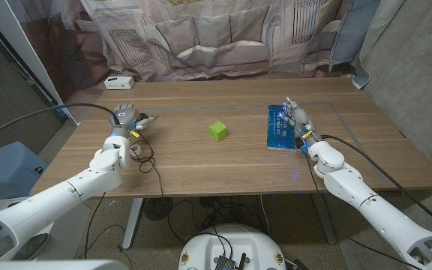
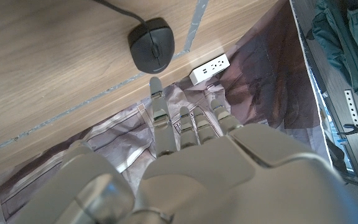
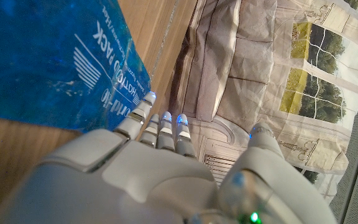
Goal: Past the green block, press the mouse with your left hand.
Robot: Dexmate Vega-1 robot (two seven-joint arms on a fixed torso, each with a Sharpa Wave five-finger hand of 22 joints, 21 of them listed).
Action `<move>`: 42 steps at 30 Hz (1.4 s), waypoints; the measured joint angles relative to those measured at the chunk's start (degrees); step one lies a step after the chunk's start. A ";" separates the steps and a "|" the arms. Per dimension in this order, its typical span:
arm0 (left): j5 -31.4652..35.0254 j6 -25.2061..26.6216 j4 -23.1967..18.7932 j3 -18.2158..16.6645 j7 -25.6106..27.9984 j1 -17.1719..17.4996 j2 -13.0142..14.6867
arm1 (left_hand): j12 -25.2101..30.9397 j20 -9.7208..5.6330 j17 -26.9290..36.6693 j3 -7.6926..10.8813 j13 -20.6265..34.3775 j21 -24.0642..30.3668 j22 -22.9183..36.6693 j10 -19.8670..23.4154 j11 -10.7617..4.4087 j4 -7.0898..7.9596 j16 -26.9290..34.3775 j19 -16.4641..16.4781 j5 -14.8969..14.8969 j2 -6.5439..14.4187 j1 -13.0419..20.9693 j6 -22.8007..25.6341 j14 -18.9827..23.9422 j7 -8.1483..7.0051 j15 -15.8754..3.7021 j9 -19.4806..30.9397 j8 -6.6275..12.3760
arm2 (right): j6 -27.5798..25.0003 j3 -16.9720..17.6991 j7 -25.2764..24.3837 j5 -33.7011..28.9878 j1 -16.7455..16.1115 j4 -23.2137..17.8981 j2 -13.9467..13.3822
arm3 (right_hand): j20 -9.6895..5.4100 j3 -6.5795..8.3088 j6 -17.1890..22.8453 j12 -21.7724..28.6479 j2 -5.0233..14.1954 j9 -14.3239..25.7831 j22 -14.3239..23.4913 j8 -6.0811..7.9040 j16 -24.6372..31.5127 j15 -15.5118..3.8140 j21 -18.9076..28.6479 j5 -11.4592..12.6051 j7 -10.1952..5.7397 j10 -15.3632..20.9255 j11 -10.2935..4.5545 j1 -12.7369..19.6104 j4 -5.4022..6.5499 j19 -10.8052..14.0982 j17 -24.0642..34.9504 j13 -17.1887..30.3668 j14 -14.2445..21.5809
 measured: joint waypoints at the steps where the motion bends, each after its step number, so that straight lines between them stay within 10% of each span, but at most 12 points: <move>1: 0.01 0.00 0.15 0.08 -0.04 -0.07 -0.05 | 0.00 0.00 0.00 0.00 0.00 0.00 0.00 0.00 0.00 0.00 0.00 0.00 0.00 0.00 0.00 0.00 0.00 0.00 0.00 0.00 0.00 | 0.00 0.01 -0.03 0.00 -0.04 -0.05 -0.03 | 0.00 0.00 0.00 0.00 0.00 0.00 0.00 0.00 0.00 0.00 0.00 0.00 0.00 0.00 0.00 0.00 0.00 0.00 0.00 0.00 0.00; 42: -0.22 -0.17 3.42 2.49 -0.65 -1.48 -1.44 | 0.61 0.21 0.00 0.01 0.01 0.01 -0.01 0.41 -0.40 0.00 0.23 0.21 0.00 0.30 -0.30 0.43 0.75 -0.58 -0.30 0.00 -0.41 | -0.78 0.38 -0.57 0.28 -0.66 -1.28 -0.47 | 0.31 -0.24 0.00 0.00 0.30 0.00 0.00 0.00 0.00 -0.11 -0.43 0.00 0.00 0.21 -0.21 0.30 -0.24 0.31 0.01 0.00 0.10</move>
